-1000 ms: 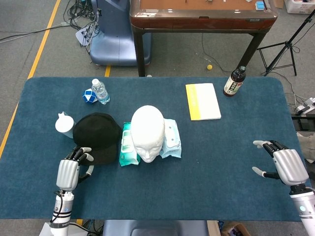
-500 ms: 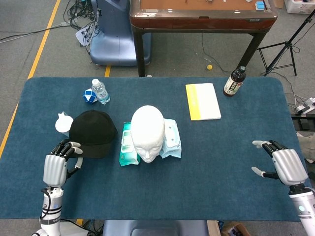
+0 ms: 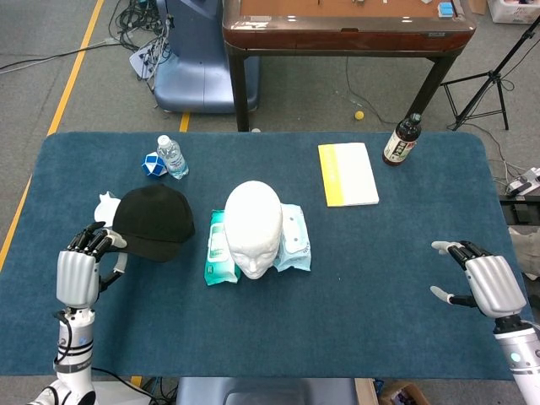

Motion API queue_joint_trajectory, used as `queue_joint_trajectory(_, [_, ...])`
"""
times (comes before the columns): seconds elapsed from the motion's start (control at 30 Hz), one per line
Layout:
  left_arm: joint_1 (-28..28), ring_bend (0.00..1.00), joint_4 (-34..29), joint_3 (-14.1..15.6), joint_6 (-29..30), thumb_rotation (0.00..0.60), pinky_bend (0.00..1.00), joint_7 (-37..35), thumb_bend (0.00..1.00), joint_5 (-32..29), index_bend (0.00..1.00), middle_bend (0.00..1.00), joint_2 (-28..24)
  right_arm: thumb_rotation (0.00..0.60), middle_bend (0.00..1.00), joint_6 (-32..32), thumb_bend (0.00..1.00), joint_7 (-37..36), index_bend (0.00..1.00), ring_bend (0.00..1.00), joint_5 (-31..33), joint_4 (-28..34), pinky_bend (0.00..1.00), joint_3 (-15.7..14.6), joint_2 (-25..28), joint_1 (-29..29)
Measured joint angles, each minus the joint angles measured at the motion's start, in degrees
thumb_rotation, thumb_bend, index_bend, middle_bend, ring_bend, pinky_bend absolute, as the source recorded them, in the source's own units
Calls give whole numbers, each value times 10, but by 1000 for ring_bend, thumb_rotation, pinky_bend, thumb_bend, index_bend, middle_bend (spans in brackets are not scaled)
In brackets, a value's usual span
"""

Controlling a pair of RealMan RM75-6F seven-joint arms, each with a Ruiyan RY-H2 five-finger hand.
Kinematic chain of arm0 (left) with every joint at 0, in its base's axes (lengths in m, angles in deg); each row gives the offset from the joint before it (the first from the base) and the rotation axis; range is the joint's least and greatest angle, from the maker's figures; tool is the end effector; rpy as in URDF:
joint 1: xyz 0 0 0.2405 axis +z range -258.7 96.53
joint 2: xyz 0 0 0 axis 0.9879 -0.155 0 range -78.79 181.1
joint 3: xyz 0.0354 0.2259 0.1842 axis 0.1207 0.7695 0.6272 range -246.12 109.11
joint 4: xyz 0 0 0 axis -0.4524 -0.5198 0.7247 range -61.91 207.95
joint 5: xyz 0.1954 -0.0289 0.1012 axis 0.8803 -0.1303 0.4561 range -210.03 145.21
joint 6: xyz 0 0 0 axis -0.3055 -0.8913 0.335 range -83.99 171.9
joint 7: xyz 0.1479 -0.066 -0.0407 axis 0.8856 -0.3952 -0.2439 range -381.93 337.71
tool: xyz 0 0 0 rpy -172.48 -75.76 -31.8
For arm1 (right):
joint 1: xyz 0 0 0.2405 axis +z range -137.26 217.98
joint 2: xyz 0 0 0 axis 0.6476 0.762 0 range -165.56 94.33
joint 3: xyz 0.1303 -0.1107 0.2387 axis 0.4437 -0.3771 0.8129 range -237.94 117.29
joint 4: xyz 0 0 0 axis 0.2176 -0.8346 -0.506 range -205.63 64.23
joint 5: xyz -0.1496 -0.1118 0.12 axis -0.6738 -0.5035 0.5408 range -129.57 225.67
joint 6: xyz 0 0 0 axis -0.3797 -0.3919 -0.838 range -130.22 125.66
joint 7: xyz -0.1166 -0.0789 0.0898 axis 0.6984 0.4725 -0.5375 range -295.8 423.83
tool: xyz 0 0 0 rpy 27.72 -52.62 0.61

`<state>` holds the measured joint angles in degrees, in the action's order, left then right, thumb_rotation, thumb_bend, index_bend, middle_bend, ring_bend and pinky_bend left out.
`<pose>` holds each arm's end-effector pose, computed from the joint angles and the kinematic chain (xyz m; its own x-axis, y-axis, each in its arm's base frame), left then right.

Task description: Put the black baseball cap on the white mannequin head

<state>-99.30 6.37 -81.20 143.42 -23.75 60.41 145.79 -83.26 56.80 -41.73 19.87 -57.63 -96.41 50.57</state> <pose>-0.2704 0.3000 0.0704 0.1592 -0.4324 0.8875 0.9158 -0.2712 -0.2963 -0.3347 -0.2395 0.1733 0.3754 -0.0430 0.9259 -0.9189 -0.1481 0.3656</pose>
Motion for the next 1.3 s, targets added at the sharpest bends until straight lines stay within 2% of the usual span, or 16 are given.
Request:
queue_joint_trajectory(0.27, [-31, 295, -27, -35, -10, 600, 420, 3, 512, -10, 853, 543, -27, 600, 375, 2, 16, 1, 277, 288, 1, 0, 462, 0, 0, 1])
queue_joint_trajectory(0.83, [-70, 307, -66, -77, -15, 600, 420, -3, 513, -32, 868, 566, -50, 600, 375, 4, 16, -1, 277, 288, 2, 0, 462, 1, 0, 2])
queue_joint_trajectory(1.3, [-150, 307, -96, -131, -60, 600, 421, 45, 512, -58, 868, 572, -52, 600, 375, 5, 16, -7, 277, 289, 4, -1, 462, 2, 2, 3])
